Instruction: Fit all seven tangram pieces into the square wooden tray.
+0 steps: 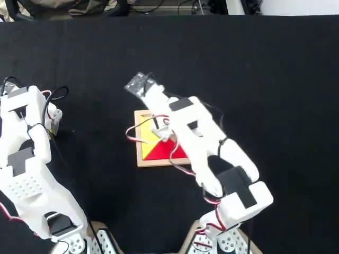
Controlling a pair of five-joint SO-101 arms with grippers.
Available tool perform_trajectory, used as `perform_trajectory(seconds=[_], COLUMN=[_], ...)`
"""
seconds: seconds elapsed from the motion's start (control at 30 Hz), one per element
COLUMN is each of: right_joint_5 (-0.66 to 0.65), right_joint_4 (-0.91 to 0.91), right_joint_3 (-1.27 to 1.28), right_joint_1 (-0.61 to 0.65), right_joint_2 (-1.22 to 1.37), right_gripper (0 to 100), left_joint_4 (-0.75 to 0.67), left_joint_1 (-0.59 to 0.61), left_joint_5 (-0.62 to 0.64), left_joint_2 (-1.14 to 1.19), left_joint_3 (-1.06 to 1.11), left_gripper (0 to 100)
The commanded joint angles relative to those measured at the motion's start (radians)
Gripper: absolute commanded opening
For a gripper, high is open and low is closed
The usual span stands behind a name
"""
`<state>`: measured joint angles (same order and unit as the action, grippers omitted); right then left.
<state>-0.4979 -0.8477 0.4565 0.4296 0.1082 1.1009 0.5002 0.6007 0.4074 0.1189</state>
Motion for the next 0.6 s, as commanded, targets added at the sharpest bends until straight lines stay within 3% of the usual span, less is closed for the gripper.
perform_trajectory(seconds=[0.0,0.57], right_joint_5=[-0.012,-0.012], right_joint_4=[-0.009,-0.017], right_joint_3=[-0.002,0.007], right_joint_1=[0.017,0.015], right_joint_2=[-0.050,-0.051], right_gripper=[15.2,21.6], left_joint_4=[-0.018,-0.018], left_joint_1=[-0.010,-0.010], left_joint_5=[-0.003,-0.003], left_joint_2=[-0.037,-0.037], left_joint_3=[-0.010,-0.010], left_gripper=[3,3])
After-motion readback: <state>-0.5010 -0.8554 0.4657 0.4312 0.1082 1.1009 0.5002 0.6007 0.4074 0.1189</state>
